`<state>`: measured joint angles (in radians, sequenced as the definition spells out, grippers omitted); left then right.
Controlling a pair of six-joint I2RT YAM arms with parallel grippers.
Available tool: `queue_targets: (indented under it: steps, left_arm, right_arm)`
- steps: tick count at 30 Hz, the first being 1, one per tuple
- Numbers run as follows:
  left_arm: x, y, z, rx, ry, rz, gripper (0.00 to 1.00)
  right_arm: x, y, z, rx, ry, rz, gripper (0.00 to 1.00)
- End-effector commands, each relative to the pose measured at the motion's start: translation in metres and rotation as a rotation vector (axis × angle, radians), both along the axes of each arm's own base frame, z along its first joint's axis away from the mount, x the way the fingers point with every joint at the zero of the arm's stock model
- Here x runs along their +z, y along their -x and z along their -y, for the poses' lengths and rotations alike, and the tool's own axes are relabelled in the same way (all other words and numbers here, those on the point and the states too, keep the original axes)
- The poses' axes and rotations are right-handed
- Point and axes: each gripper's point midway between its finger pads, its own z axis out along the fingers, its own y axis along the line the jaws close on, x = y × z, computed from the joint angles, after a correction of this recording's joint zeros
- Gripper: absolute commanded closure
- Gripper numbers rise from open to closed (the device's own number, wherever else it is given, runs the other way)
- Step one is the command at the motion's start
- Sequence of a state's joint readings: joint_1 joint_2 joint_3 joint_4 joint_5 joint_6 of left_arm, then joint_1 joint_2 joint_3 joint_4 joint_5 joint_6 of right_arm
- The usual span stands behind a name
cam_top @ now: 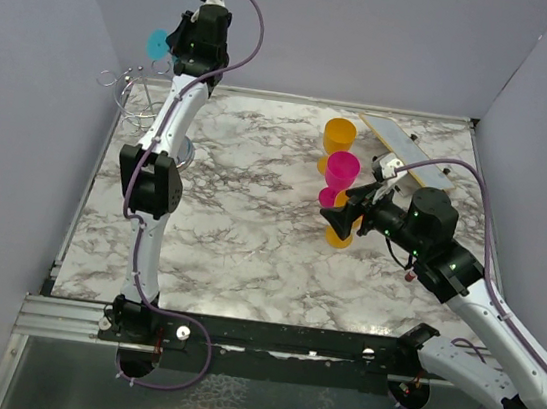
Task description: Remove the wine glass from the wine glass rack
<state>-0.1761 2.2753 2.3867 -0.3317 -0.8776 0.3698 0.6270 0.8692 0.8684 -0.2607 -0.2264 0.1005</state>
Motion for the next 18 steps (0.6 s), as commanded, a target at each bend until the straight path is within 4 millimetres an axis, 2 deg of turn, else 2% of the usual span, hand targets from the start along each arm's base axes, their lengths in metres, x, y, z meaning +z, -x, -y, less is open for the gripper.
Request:
queue_targets:
  steps: [1, 4, 7, 13, 18]
  left_arm:
    - [0.018, -0.003, 0.004, 0.014, -0.003, 0.071, 1.00]
    - [0.032, 0.002, 0.014, -0.007, 0.021, 0.107, 1.00]
    - [0.059, 0.010, 0.029, -0.064, 0.078, 0.177, 1.00]
    - [0.127, 0.045, 0.051, -0.182, 0.277, 0.357, 1.00]
    - [0.170, 0.080, 0.072, -0.329, 0.468, 0.459, 1.00]
  right_arm:
    - [0.013, 0.000, -0.003, 0.012, -0.024, 0.031, 0.25]
    - [0.012, -0.001, -0.004, 0.013, -0.021, 0.028, 0.25]
    - [0.017, -0.001, -0.005, 0.018, -0.021, 0.028, 0.25]
    - [0.031, 0.003, -0.006, 0.028, -0.048, 0.034, 0.25]
    - [0.046, 0.011, -0.007, 0.047, -0.103, 0.029, 0.25]
